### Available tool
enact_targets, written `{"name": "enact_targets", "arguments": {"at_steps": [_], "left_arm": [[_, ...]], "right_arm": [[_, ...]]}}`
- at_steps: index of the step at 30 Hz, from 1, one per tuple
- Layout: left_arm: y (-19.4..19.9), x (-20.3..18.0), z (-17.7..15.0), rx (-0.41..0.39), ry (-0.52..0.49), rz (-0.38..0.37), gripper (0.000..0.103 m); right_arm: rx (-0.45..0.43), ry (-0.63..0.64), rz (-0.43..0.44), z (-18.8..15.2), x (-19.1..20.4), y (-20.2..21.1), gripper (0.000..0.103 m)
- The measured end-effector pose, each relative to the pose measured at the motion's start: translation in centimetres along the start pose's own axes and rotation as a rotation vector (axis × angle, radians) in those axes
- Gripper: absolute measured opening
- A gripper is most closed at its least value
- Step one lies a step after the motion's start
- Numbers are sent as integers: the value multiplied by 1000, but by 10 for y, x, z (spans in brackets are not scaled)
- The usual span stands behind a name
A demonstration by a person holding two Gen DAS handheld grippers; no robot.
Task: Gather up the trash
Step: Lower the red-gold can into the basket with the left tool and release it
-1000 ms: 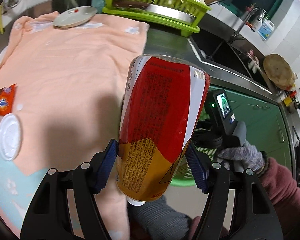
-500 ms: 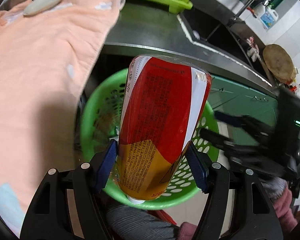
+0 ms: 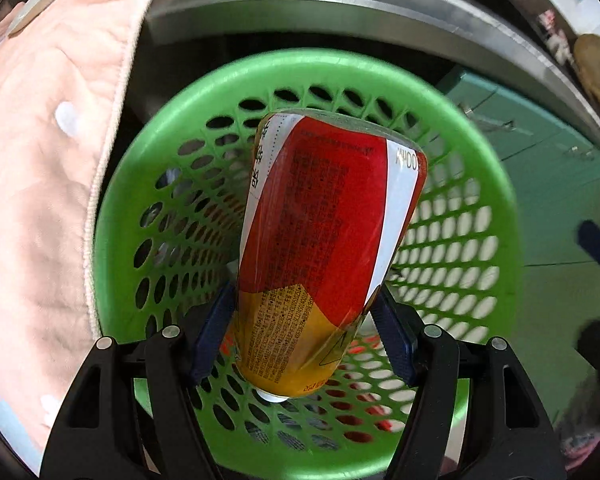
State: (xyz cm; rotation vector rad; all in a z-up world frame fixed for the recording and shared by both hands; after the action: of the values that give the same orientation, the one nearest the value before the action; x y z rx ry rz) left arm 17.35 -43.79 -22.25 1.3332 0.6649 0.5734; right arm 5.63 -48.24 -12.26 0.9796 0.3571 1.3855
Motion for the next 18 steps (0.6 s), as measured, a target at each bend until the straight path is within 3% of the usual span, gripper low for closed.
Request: {"name": "enact_targets", "arguments": {"at_steps": [8, 18], "left_arm": [[-28, 1, 4, 50, -4, 36, 67], [-43, 14, 6, 58, 8, 26, 70]], "right_arm": [[-1, -14, 13, -5, -6, -3, 78], [-57, -24, -23, 2, -7, 3, 87]]}}
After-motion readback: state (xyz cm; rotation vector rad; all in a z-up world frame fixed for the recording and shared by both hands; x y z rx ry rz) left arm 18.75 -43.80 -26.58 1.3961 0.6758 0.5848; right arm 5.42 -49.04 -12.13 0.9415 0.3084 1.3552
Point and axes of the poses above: each gripper's, at about its wrist camera, not at the fingertips, and y roughly against the way its jaws point, x to its left, z to its top, the point moved 8 cm from there along -y, roughly the way its jaws point, and after that the axes turned 2 degrees about x, right-handed, at the moved point
